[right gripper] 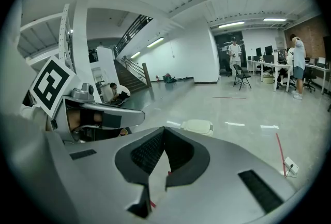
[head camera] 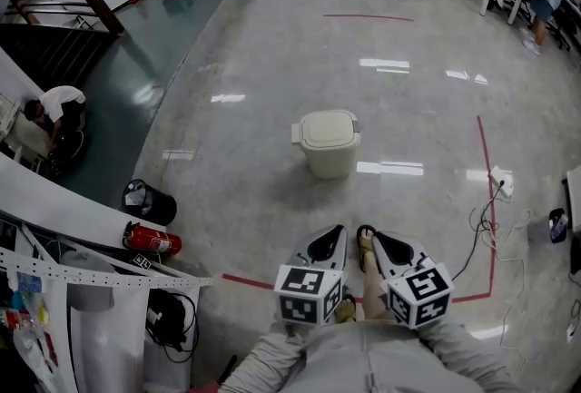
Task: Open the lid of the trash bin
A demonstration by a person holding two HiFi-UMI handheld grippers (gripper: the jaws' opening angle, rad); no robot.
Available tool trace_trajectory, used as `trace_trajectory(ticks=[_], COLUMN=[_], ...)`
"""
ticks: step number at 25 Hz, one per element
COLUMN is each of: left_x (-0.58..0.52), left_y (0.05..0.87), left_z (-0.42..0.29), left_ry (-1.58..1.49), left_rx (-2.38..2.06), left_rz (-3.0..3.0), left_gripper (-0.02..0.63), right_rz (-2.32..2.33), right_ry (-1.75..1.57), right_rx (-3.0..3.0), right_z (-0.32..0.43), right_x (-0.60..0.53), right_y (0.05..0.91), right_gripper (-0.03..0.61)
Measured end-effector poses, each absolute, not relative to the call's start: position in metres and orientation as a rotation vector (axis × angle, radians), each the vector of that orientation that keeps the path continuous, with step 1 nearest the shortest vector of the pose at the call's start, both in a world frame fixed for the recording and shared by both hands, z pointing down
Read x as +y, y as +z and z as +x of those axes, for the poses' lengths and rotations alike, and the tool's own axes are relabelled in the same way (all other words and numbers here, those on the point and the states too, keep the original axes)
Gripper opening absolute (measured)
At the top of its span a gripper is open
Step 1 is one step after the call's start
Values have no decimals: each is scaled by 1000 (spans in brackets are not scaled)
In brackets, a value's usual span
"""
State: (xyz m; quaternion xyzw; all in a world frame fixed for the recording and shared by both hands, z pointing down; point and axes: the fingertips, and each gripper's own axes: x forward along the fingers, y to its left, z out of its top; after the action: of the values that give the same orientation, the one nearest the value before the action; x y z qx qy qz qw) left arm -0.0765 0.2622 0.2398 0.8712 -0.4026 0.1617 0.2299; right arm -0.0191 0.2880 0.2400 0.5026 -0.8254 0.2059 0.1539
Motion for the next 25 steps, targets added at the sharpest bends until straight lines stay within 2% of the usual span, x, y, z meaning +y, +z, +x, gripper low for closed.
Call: trace_trajectory(ticks=[25], left_x=[24], left_y=[279], left_z=[-1], left_ry=[515], left_rx=[-1205], left_rz=[2226], left_gripper=[3], right_rz=[1261], right_ry=[614], right_rx=[-2331], right_z=[75], right_x=[20], right_y=[274], right_gripper=[-3])
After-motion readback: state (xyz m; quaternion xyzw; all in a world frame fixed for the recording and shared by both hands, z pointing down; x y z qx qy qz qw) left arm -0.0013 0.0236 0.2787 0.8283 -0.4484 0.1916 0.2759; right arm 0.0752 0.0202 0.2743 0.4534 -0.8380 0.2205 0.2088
